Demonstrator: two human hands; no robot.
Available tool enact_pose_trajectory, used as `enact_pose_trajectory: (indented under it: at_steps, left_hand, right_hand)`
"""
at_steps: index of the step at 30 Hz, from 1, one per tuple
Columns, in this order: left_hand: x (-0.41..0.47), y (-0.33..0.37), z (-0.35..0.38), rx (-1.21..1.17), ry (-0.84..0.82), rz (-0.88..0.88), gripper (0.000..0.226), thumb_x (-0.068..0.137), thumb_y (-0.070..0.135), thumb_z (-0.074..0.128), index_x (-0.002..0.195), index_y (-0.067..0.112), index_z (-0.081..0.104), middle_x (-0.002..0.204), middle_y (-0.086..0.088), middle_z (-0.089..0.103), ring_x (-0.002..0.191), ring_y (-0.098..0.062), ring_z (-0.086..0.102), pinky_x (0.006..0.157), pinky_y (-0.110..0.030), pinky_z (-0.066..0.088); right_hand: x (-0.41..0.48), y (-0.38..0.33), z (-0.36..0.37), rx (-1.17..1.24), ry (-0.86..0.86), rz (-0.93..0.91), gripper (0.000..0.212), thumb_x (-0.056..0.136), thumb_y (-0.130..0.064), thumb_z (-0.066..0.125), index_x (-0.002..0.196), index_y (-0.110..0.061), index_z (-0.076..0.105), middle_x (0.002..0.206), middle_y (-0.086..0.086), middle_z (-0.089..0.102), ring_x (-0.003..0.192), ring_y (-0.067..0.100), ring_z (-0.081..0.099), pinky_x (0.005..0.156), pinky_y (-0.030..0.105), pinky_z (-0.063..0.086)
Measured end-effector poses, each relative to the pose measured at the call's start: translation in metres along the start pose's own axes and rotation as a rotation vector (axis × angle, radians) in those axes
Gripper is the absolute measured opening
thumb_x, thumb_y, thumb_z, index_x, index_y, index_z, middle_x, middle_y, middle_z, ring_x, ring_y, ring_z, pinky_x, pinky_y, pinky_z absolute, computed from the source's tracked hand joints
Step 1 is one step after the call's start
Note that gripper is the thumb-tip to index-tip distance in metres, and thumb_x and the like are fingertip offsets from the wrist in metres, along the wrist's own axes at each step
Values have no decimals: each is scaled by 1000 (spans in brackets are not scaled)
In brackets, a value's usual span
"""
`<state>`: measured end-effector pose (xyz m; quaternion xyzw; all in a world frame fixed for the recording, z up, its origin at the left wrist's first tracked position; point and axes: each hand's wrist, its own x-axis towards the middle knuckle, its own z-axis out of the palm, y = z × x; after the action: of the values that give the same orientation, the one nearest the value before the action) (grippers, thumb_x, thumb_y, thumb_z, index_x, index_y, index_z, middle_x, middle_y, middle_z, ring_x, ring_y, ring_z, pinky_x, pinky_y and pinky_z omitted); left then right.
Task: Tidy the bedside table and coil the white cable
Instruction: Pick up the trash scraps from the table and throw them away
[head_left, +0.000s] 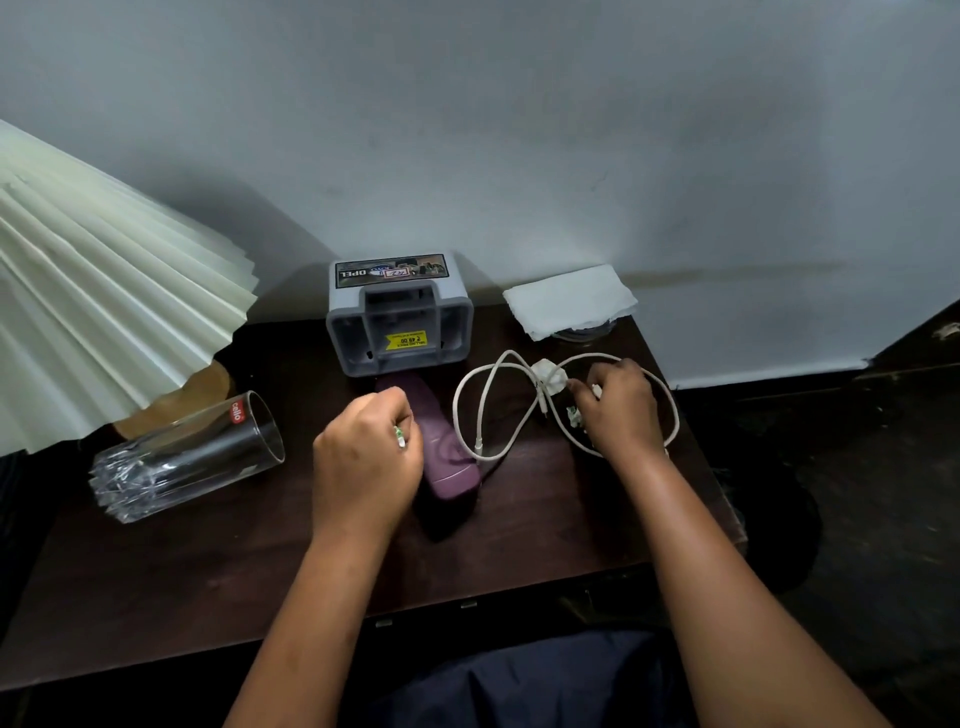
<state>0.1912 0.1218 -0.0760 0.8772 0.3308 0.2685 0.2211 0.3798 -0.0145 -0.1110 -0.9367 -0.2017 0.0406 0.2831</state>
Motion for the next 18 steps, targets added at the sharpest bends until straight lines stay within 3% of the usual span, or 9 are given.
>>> enact_pose_trajectory:
  at_steps: [2,5,10,18]
  left_hand:
    - [0,1,2,-18,-27,58,41,67,-6,65,62,20,33,58,4,38,52,-21,35,53,-29,28]
    - [0,2,5,-33,-78,130,39,68,-5,64,64,20,35,60,4,38,55,-19,35,53,-29,29]
    - [-1,0,11,-24,-134,169,28,76,4,64,69,16,41,67,5,42,58,-18,41,54,-29,33]
    - [0,3,11,-41,-121,179,19,80,14,65,75,15,47,72,7,45,60,-22,50,53,-30,39]
  right_hand:
    - [1,0,0,12,0,-5,22,89,-23,58,73,-10,50,95,21,57,88,37,56,67,30,32]
    - [-1,-4,2,-49,-14,-15,17,91,-27,54,87,-11,47,87,21,62,82,39,59,63,33,35]
    - [0,-4,8,-130,-78,-95,20,92,-30,51,110,-24,52,98,12,68,87,38,62,63,33,40]
    - [-2,-6,11,-154,-100,-128,23,90,-32,54,108,-20,48,94,13,66,86,39,62,63,35,42]
